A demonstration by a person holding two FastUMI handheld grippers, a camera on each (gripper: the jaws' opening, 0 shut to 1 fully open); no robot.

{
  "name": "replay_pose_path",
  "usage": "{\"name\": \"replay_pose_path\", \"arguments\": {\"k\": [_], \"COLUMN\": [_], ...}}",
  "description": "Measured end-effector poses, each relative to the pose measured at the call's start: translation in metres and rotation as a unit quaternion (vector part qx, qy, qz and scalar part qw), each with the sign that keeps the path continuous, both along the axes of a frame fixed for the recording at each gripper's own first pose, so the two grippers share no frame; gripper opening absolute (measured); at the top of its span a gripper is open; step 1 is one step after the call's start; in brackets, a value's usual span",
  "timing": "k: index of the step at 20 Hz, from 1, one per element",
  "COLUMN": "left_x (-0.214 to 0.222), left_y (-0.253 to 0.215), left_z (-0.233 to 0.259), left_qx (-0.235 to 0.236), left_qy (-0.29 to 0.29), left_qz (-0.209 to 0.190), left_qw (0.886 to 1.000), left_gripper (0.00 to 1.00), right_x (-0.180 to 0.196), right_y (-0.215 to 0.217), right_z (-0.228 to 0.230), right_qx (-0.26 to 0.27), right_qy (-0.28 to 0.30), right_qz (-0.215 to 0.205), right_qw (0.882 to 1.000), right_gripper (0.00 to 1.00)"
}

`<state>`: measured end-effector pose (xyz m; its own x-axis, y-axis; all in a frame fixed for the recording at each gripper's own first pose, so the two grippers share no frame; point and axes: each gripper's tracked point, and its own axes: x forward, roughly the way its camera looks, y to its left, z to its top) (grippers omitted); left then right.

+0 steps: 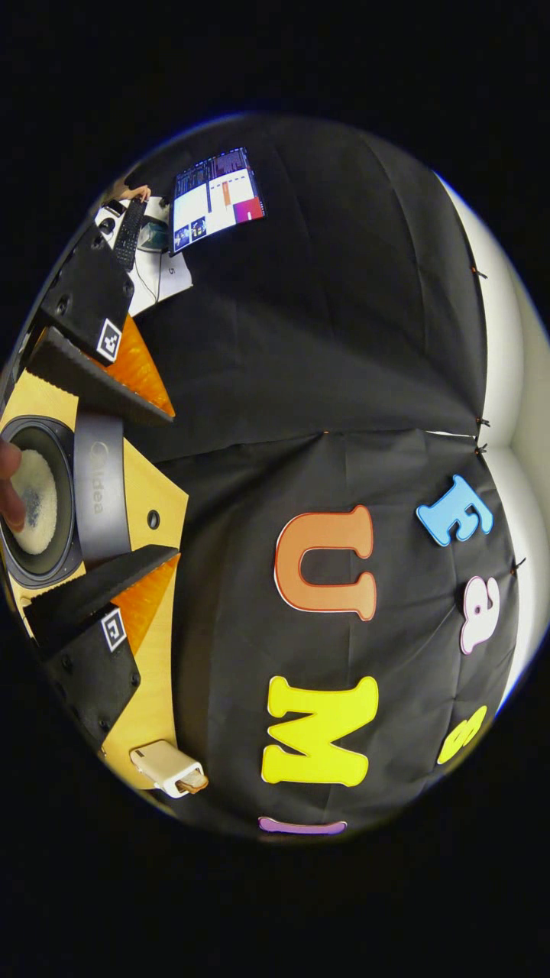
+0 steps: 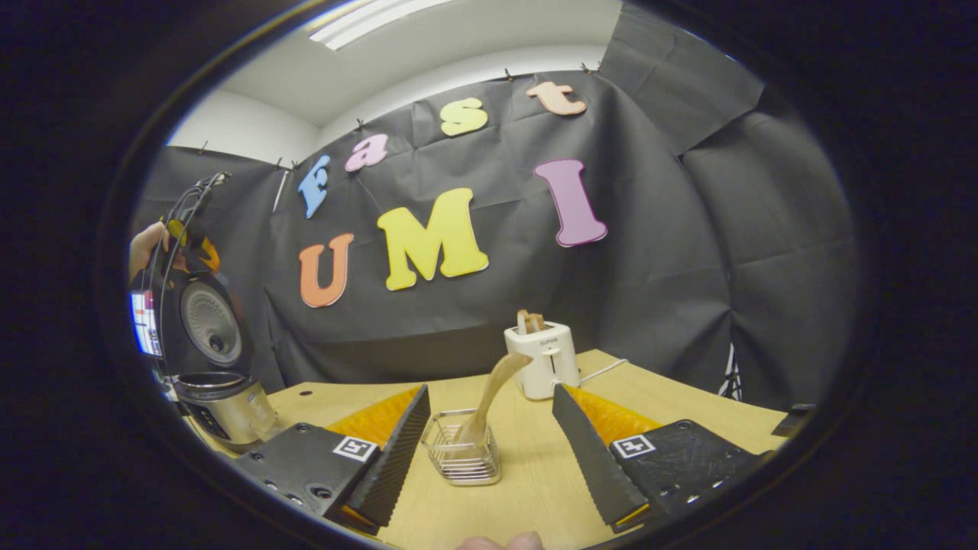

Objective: Close the left gripper, press the button to open the rice cooker; take a wooden spoon from the chopstick holder with the right hand, scoop a spoonful of rice and pour it into the rice cooker, then put the wooden spoon back into the chopstick holder.

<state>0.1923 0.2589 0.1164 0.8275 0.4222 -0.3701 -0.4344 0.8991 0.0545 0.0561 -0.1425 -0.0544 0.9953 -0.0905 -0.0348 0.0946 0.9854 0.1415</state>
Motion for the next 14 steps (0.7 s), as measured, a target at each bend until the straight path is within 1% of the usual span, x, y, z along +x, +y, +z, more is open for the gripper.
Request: {"name": "replay_pose_path", "arguments": {"k": [1,2,4,5,10,11,13,14], "left_x": [-0.002,-0.004,-0.009,-0.013,-0.035,-0.041,-0.055,-0.061], "left_y": [-0.002,-0.005,-0.007,-0.01,-0.023,-0.026,-0.033,-0.038], "left_z": [-0.002,-0.002,-0.003,-0.004,-0.012,-0.015,-0.021,-0.024], "left_qx": [-0.006,-0.011,-0.004,-0.001,-0.009,-0.01,-0.011,-0.011], "left_qy": [0.0,-0.002,-0.001,-0.001,-0.005,-0.004,-0.008,-0.011], "left_qz": [-0.001,0.0,-0.001,-0.002,-0.005,-0.006,-0.007,-0.007], "left_qw": [1.0,1.0,1.0,1.0,1.0,1.0,1.0,1.0], "left_gripper": [1.0,1.0,0.99,0.99,0.99,0.99,0.99,0.99], "right_x": [0.001,0.0,0.001,0.0,-0.008,-0.009,-0.012,-0.013], "right_y": [0.002,0.005,0.015,0.016,0.021,0.021,0.023,0.026], "right_z": [0.0,-0.002,-0.007,-0.008,0.0,0.002,0.001,-0.002], "right_qx": [0.001,0.004,0.01,0.007,-0.001,-0.001,0.002,0.004], "right_qy": [0.0,0.001,0.009,0.012,0.001,-0.001,0.002,0.005], "right_qz": [0.002,0.005,0.018,0.02,0.024,0.024,0.028,0.03], "right_qw": [1.0,1.0,1.0,1.0,1.0,1.0,1.0,1.0], "right_gripper": [0.91,1.0,0.91,0.95,0.96,0.91,0.91,0.96]}}
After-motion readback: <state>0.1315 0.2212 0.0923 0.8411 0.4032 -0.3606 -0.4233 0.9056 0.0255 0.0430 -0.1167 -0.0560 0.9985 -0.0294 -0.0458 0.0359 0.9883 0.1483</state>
